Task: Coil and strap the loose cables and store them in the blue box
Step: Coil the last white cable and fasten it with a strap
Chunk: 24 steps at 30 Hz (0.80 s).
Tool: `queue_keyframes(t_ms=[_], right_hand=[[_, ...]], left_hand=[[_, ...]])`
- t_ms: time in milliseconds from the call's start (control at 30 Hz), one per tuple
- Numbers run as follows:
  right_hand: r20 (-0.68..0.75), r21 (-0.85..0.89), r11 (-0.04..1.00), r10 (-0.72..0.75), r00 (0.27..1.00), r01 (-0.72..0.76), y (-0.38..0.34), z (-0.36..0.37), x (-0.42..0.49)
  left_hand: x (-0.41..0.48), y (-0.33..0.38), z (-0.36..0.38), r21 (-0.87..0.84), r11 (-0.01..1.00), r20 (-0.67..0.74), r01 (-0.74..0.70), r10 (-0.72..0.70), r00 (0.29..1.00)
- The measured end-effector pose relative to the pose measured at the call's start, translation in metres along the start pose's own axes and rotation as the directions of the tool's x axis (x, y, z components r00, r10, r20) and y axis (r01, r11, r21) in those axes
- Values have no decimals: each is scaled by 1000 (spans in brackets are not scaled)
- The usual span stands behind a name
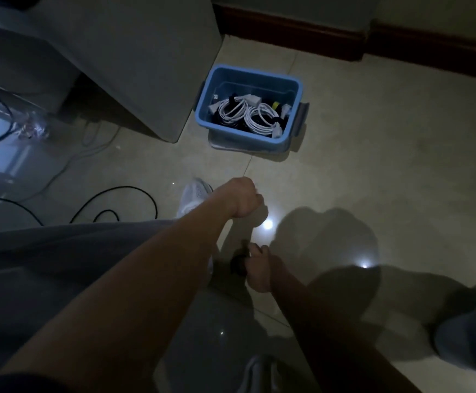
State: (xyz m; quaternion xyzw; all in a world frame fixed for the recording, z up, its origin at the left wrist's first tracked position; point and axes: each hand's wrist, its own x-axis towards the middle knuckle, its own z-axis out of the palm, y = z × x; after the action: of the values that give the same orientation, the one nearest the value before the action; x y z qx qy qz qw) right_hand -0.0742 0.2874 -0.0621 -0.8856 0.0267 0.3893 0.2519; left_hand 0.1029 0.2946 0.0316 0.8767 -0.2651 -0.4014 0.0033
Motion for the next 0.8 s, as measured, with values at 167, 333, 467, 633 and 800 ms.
queue_keyframes(t_ms=[167,333,467,633,800], right_hand=[[0,44,998,-36,999,36,5,-10,4],[-268,560,825,261,927,-70,19,-59,-17],[-376,740,672,390,841,19,33,-121,-55],[-554,699,695,375,743,170,38,-196,-116],[-713,574,766,295,637,288,38,-253,-178]], left_hand=[[3,0,0,-16,1000,7,-9,10,1000],[-12,15,-26,-135,989,-36,-55,51,998],[-39,37,-60,-428,901,-85,-71,38,996],[-83,67,-107,-690,707,-149,-155,70,986],[-126,100,-150,-903,390,-146,-183,123,982]])
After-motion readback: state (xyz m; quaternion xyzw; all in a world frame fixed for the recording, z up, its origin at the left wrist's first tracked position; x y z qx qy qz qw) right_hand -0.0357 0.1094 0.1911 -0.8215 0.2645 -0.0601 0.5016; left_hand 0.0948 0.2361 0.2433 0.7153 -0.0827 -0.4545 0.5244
